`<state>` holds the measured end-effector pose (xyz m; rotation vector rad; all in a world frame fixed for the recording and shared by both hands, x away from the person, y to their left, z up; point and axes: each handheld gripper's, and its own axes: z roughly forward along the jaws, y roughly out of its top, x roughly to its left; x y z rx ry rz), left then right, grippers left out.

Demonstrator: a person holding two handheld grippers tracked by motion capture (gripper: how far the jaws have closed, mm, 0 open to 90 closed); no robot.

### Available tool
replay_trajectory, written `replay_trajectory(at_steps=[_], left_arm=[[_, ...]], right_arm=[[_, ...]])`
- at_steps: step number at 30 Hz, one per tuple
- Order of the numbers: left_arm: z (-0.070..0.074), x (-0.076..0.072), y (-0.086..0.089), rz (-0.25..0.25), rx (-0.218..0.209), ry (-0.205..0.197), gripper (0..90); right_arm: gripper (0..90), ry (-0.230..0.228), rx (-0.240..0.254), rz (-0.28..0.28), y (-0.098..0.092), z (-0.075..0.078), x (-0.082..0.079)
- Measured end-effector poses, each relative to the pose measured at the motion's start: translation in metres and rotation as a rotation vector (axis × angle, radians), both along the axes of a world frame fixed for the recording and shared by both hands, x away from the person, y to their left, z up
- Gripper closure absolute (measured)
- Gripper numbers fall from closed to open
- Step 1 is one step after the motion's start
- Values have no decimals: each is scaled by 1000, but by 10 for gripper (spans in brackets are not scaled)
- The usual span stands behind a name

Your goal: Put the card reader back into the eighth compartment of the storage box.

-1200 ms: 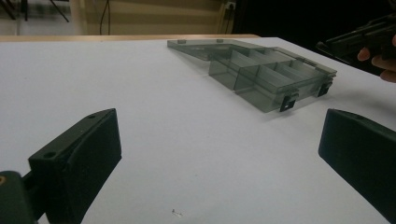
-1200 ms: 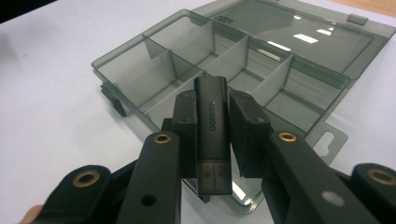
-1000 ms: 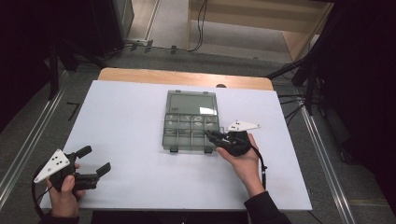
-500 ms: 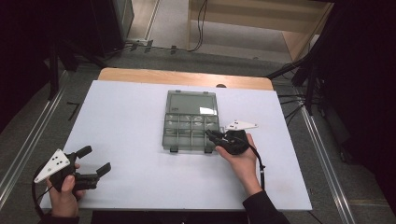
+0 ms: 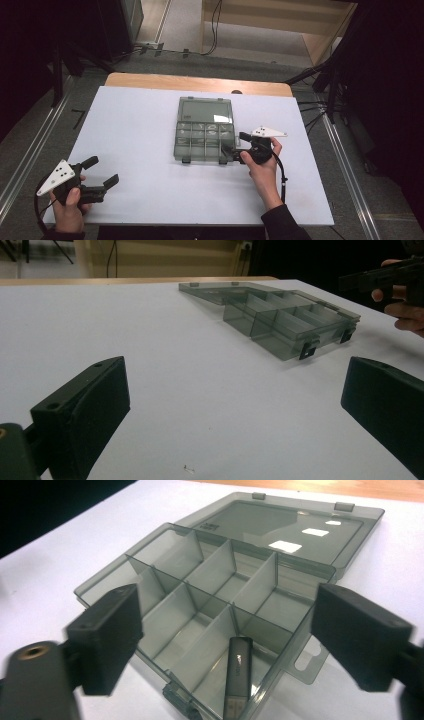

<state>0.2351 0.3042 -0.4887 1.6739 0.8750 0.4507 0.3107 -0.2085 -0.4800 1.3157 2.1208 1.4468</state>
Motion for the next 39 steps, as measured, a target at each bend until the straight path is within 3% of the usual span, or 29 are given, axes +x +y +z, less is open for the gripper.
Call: replay_trajectory(at_steps=[4,20,30,39], left_arm=[[0,0,-2,-4,2,0,0],[4,1,-18,-29,15,-11,0],[14,3,-24,-38,8,-29,0],[18,8,-35,-66,20,-20,0]], right_arm=[[0,-14,7,14,-2,3,-1],[0,-47,4,19,-8,8,-7],[0,-94,18,33,-16,12,-10],[0,-94,5,56,-21,15,-10]])
